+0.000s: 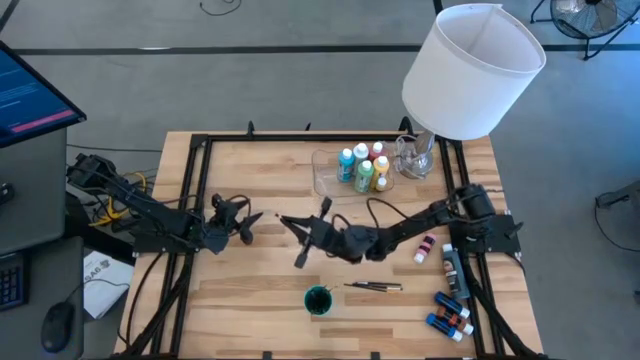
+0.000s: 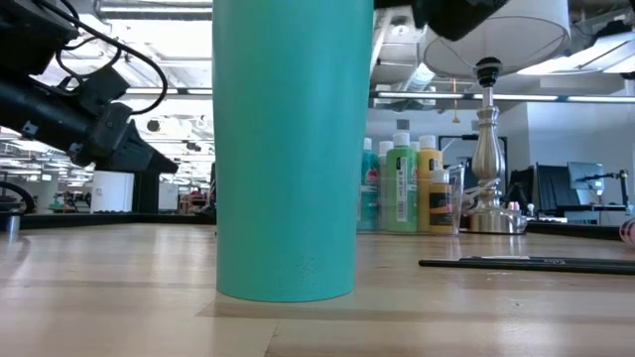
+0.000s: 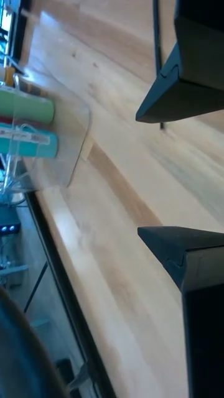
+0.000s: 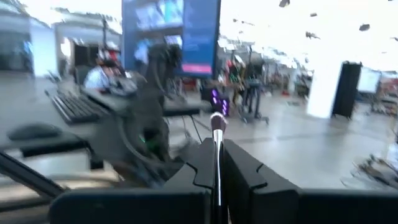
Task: Pick & Place Paint Supplies
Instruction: Put the silver paintbrush into the green cup
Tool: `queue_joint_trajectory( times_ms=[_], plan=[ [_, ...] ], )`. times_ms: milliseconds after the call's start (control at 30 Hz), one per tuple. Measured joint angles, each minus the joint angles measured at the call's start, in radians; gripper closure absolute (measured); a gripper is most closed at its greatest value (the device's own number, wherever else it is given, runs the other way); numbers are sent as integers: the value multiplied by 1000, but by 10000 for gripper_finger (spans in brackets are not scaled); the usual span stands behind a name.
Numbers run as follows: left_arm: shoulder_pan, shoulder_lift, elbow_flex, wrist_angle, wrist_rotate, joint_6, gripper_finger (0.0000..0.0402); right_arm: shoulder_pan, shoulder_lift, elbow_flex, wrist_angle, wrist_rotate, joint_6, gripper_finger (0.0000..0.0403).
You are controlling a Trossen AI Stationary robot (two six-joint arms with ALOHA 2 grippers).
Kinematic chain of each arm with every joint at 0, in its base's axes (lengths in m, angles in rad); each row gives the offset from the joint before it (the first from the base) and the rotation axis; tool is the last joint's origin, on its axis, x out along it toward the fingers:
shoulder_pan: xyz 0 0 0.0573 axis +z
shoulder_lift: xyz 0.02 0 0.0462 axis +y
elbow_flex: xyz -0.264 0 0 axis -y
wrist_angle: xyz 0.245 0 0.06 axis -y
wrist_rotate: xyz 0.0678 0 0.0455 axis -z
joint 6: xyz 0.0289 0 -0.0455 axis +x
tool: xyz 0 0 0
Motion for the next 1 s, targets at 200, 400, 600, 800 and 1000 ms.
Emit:
queue_joint_trajectory(
  times_ms=[200, 400, 600, 800, 1000],
  plan=[
    [0, 0, 0, 1, 39, -12, 215, 56, 0, 0, 118, 13, -72, 395],
    [-1, 0, 0, 0, 118, -44, 215, 112, 8, 0, 201, 23, -124, 395],
    [-1, 0, 0, 1, 202, -52, 215, 168, 10, 0, 263, 23, -172, 395],
    [-9, 21, 0, 2, 276, -82, 215, 221, 33, 4, 328, 21, -168, 395],
    [-87, 115, 0, 12, 289, -181, 215, 281, 185, 101, 588, 43, -273, 397]
  ],
)
